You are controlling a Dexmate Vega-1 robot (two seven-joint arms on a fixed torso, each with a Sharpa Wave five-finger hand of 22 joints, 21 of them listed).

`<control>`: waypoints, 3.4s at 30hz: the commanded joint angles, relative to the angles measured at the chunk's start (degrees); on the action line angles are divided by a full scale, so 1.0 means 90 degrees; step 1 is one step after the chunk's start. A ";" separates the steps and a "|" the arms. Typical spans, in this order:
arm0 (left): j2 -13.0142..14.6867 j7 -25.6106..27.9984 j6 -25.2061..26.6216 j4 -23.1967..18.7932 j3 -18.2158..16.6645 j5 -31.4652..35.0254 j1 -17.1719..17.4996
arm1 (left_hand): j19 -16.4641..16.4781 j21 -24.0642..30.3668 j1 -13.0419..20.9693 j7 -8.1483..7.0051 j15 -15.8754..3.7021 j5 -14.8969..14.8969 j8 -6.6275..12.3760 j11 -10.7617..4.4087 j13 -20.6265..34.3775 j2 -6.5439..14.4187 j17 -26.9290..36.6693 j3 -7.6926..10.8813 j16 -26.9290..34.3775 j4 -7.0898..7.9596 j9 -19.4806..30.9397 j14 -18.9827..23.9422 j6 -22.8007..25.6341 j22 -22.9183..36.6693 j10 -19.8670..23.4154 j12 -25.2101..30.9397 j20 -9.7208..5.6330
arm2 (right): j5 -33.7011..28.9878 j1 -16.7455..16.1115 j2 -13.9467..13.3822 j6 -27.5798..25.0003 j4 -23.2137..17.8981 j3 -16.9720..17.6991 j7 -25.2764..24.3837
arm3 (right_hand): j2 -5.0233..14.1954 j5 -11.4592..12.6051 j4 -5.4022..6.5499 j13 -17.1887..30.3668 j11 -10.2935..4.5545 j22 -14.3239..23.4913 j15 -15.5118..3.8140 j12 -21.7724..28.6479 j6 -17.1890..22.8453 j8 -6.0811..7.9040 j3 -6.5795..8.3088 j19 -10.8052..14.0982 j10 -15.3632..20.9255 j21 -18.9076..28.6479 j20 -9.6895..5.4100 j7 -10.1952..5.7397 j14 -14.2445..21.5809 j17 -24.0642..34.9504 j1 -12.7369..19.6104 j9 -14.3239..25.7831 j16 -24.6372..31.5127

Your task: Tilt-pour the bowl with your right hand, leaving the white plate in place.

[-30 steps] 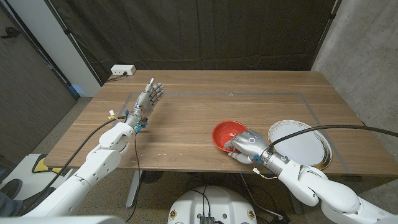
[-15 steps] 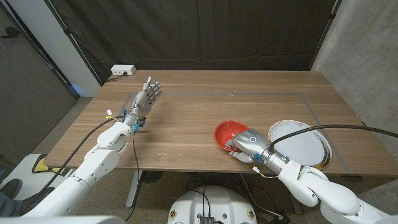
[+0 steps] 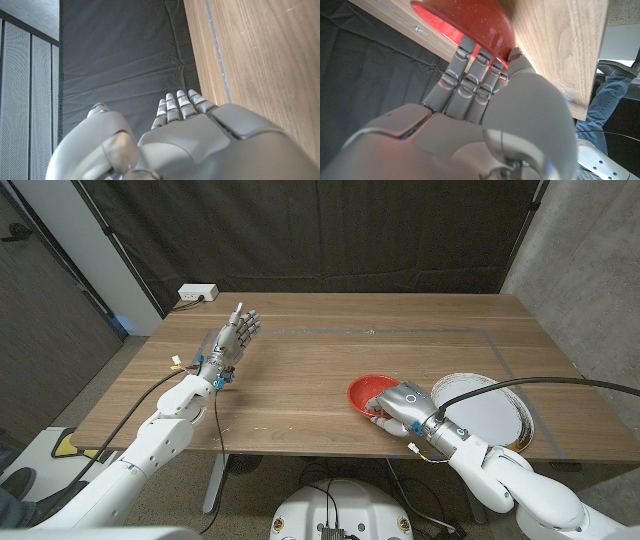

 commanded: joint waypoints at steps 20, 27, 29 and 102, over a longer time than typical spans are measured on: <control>-0.0018 -0.0143 0.0075 0.0145 0.0009 -0.0025 -0.0204 | 0.0032 -0.0007 0.0006 -0.0009 -0.0008 -0.0010 -0.0002 0.0008 0.0025 -0.0003 0.0009 -0.0052 0.0013 0.0003 0.0021 0.0056 0.0075 0.0017 0.0081 -0.0015 0.0008 | -0.0521 -0.0342 0.0468 -0.0604 -0.0099 0.0010 -0.0768 | 0.0247 0.0052 0.0010 0.0170 0.0030 -0.0033 0.0024 0.0094 0.0258 0.0060 -0.0073 -0.0044 0.0051 0.0178 -0.0499 -0.0151 0.0083 0.0037 0.0265 0.0052 -0.0007; -0.0043 -0.0213 0.0102 0.0220 0.0047 -0.0015 -0.0337 | 0.0034 -0.0007 0.0008 -0.0002 -0.0004 -0.0012 -0.0002 0.0008 0.0025 0.0001 0.0009 -0.0058 0.0011 0.0004 0.0021 0.0057 0.0078 0.0017 0.0082 -0.0016 0.0004 | -0.0619 -0.0420 0.0727 -0.0858 -0.0035 -0.0059 -0.1104 | 0.0245 0.0052 0.0016 0.0187 0.0021 -0.0042 0.0029 0.0094 0.0267 0.0054 -0.0084 -0.0056 0.0042 0.0193 -0.0496 -0.0160 0.0082 0.0036 0.0265 0.0047 -0.0016; -0.0038 -0.0231 0.0118 0.0239 0.0065 0.0009 -0.0387 | 0.0033 -0.0008 0.0008 -0.0002 -0.0008 -0.0013 -0.0003 0.0001 0.0025 0.0002 0.0009 -0.0061 0.0012 0.0004 0.0021 0.0059 0.0079 0.0018 0.0084 -0.0016 0.0007 | -0.0633 -0.0452 0.0747 -0.0914 -0.0031 -0.0052 -0.1166 | 0.0246 0.0053 0.0020 0.0196 0.0018 -0.0046 0.0029 0.0096 0.0276 0.0053 -0.0088 -0.0062 0.0041 0.0201 -0.0496 -0.0162 0.0087 0.0035 0.0265 0.0044 -0.0019; -0.0290 0.1206 0.1049 -0.0773 0.0891 0.1130 -0.1221 | 0.0041 -0.0015 0.0044 -0.0008 -0.0012 -0.0035 -0.0011 0.0010 0.0025 0.0037 0.0008 -0.0138 0.0004 0.0006 0.0021 0.0076 0.0102 0.0017 0.0114 -0.0023 -0.0001 | 0.1760 -0.2888 0.0815 0.0364 0.0057 0.3071 -0.3243 | 0.0288 0.0044 0.0060 0.0409 -0.0009 -0.0185 0.0031 0.0059 0.0236 -0.0012 -0.0172 -0.0219 -0.0006 0.0475 -0.0500 -0.0170 0.0074 0.0077 0.0315 0.0099 -0.0124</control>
